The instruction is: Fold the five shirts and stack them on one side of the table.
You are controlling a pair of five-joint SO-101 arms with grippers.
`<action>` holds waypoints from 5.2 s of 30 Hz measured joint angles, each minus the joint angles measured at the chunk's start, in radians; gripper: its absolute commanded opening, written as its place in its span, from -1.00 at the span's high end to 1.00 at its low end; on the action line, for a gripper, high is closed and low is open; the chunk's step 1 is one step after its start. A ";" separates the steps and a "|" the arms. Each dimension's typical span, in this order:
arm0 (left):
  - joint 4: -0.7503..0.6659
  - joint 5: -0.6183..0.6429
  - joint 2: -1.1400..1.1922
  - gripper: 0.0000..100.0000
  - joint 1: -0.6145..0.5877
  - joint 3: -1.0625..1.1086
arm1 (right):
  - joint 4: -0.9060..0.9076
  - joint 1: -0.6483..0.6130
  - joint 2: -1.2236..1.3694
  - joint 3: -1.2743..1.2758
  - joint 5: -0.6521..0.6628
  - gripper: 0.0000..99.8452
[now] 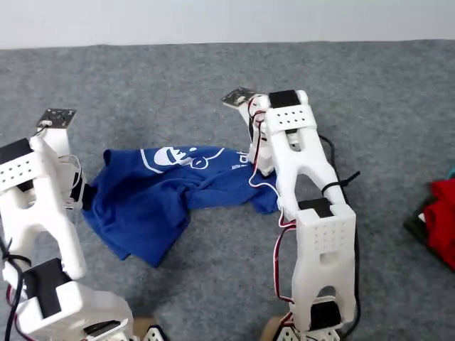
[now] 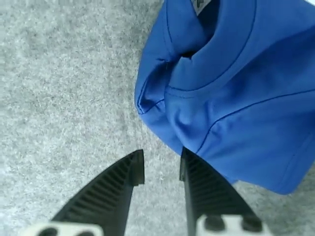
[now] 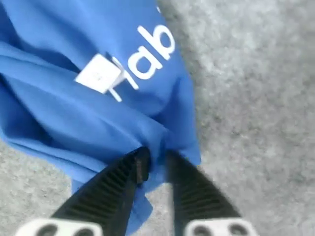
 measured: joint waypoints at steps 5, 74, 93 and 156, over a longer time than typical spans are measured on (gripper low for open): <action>-0.006 0.000 0.000 0.75 0.000 0.000 | 0.043 0.003 -0.084 0.000 0.002 0.98; -0.215 -0.215 -0.080 0.70 0.632 0.578 | 0.117 0.023 -0.539 0.000 0.080 0.98; 0.164 -0.216 -0.026 1.00 0.632 0.204 | 0.117 0.025 -0.615 0.000 0.077 0.98; 0.104 -0.173 -0.858 0.99 0.405 -1.272 | 0.120 0.632 -1.870 -0.023 0.249 0.98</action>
